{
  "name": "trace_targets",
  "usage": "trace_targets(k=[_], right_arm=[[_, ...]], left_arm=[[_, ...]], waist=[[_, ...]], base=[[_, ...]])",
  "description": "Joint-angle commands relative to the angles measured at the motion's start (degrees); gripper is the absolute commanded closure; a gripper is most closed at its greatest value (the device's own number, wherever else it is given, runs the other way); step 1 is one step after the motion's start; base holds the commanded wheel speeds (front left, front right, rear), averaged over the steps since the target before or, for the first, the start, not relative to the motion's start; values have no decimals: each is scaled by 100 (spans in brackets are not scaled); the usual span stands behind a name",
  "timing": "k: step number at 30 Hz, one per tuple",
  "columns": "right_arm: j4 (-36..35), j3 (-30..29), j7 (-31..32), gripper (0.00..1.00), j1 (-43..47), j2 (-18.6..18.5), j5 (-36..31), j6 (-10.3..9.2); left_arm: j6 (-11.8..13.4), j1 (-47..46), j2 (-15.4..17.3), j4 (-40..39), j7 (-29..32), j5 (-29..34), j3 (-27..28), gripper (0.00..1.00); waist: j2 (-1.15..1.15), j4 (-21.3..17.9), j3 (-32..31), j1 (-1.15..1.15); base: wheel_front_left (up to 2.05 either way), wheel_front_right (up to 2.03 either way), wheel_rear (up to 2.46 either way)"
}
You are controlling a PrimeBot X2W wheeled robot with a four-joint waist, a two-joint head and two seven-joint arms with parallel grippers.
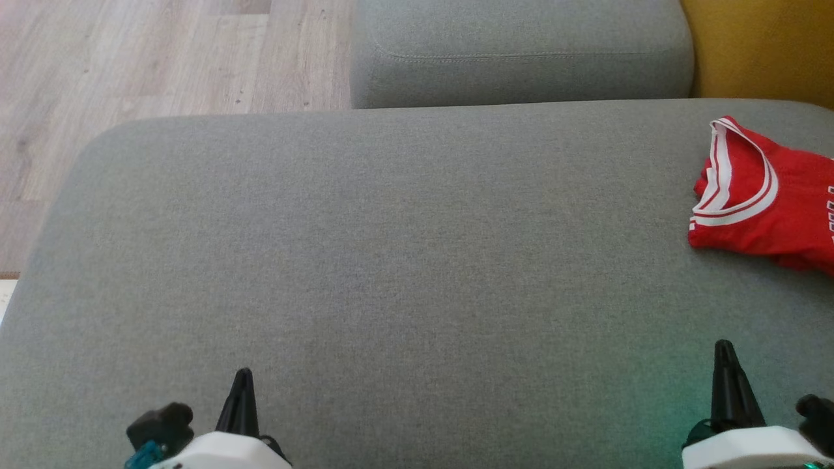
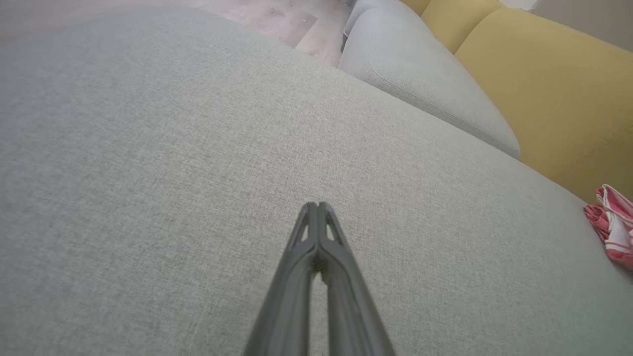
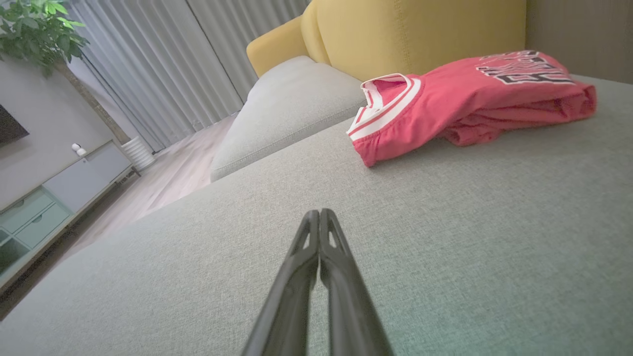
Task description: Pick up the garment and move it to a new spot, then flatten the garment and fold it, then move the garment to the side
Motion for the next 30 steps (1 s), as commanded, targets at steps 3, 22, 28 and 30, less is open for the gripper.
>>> trace_targets(k=[3, 22, 28, 30], right_arm=[[-148, -11, 111, 100, -303, -26, 381, 14], [-115, -29, 407, 100, -526, -34, 1612, 20], [-104, -35, 506, 100, -601, -36, 2023, 22], [-101, -37, 539, 100, -625, -37, 2160, 23]], left_arm=[[-89, -313, 78, -138, 80, -365, 143, 100], [-361, -511, 109, -126, 335, -1571, 400, 100], [-451, -577, 115, -118, 424, -1969, 491, 100], [-481, -600, 117, -115, 455, -2102, 521, 100]], waist=[[0, -15, 4, 0], [0, -81, 22, 0], [0, -102, 28, 0], [0, -110, 30, 0]], base=[[0, 0, 0], [0, 0, 0], [0, 0, 0], [0, 0, 0]])
